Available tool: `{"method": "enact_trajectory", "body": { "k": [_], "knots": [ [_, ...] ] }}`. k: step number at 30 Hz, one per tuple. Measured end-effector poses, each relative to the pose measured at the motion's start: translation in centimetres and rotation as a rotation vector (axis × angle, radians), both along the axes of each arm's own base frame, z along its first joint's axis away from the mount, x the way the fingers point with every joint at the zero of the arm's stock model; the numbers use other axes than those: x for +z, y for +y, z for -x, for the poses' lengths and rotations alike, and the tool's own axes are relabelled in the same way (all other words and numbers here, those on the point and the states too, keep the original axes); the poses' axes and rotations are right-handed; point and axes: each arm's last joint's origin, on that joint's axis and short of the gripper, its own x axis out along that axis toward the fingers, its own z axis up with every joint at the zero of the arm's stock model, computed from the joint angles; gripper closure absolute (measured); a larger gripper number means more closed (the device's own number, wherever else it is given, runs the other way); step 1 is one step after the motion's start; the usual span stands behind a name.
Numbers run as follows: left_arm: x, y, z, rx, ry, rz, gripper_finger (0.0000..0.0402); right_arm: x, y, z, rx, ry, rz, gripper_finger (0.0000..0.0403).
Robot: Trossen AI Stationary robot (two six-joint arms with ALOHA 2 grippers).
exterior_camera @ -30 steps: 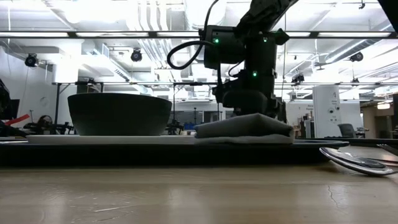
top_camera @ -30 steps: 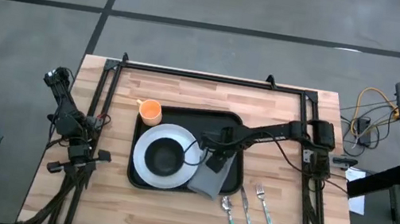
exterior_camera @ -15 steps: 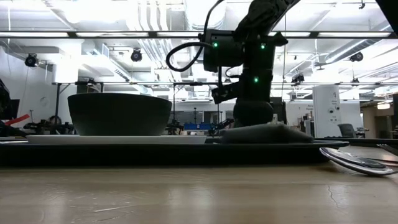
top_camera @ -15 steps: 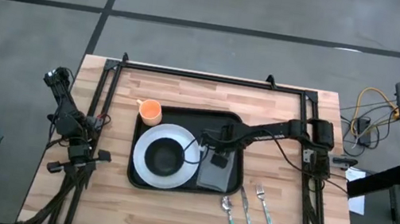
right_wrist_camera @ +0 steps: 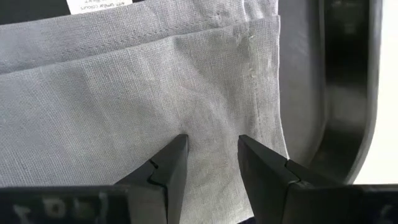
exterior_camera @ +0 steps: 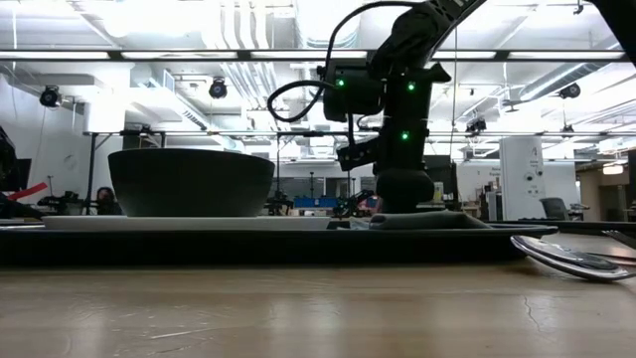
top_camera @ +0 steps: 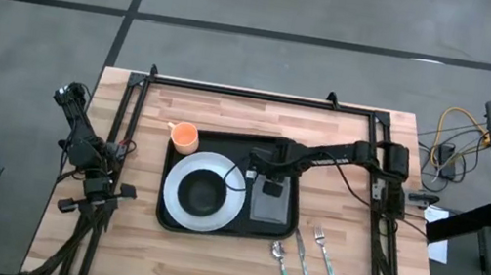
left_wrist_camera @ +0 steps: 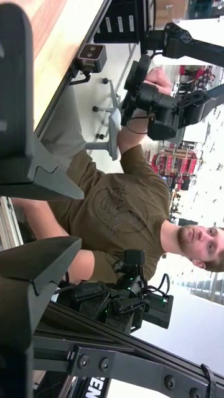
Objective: Set up tray
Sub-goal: Put the gray table napkin on the black tray to the right of the white plate, then put the green fork on the gray table napkin
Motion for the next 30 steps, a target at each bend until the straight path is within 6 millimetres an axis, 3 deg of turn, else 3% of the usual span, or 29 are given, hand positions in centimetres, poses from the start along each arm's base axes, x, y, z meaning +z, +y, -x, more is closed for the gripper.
{"method": "enact_trajectory", "body": {
  "k": [4, 13, 22, 30],
  "knots": [
    [0.0, 0.0, 0.0, 0.000, 0.000, 0.000, 0.0317, 0.0, -0.7, 0.1, -0.019, -0.001, -0.006, 0.0269],
    [0.0, 0.0, 0.0, 0.000, 0.000, 0.000, 0.0317, 0.5, -0.3, 0.1, 0.037, 0.016, -0.018, 0.0276],
    [0.0, 0.0, 0.0, 0.000, 0.000, 0.000, 0.0317, 4.7, -0.2, 0.0, -0.162, -0.063, -0.045, 0.0277],
    [0.0, 0.0, 0.0, 0.001, 0.000, 0.000, 0.0317, 7.6, 1.0, 1.0, -0.400, -0.175, -0.308, 0.0269]
  ]
}}
